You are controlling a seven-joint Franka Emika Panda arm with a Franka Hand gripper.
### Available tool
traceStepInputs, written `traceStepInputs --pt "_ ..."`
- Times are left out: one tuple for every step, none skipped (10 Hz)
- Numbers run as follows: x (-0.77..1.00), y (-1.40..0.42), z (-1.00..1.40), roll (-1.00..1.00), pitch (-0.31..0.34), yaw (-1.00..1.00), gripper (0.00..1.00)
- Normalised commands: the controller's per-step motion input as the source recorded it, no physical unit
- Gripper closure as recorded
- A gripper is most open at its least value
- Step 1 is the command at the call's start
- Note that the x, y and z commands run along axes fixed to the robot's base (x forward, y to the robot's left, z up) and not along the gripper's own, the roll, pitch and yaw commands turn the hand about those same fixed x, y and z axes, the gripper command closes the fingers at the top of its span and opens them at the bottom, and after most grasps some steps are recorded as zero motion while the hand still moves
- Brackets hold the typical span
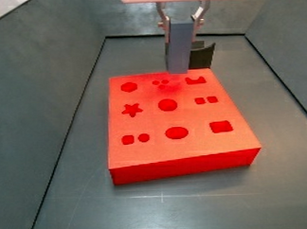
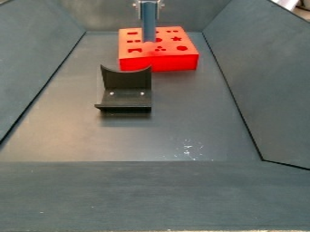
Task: Pick up the arch object. Move up. Place the arch object on the fixture. Regrasp the arch object. Move to above the board. Insert the arch object.
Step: Insert the arch object.
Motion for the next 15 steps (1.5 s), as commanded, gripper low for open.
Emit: traceStepInputs --pt "0.41 0.01 0.00 0.05 0.019 0.02 1.00" --pt "0.45 0.03 0.03 0.01 0.023 0.00 1.00" --pt "0.43 0.02 0.02 0.01 0.023 0.01 1.00" --pt "0.39 0.00 0.00 0.02 0.000 0.05 1.00" --pt "0.41 0.00 -0.04 0.03 0.000 0.10 1.00" --pt "0.45 0.00 -0.21 0.12 -0.010 0.07 1.00" --pt "0.54 -0.02 -0.21 0.23 -0.011 0.03 1.00" --pt "0.64 0.00 -0.20 0.32 0.000 0.01 1.00" --pt "0.76 0.00 -0.22 0.37 0.000 0.00 1.00" --pt "0.79 0.00 -0.22 0.45 0.000 0.00 1.00" --pt "0.80 0.00 -0.19 0.39 0.000 0.00 1.00" --pt "0.56 0.01 -0.06 0.15 0.000 -0.04 1.00" --pt "0.13 0.00 -0.03 0.02 0.000 0.00 1.00" --pt "0.00 0.00 -0.09 0.00 -0.009 0.08 1.00" --pt "0.00 -0.03 -0.25 0.02 -0.056 0.30 1.00"
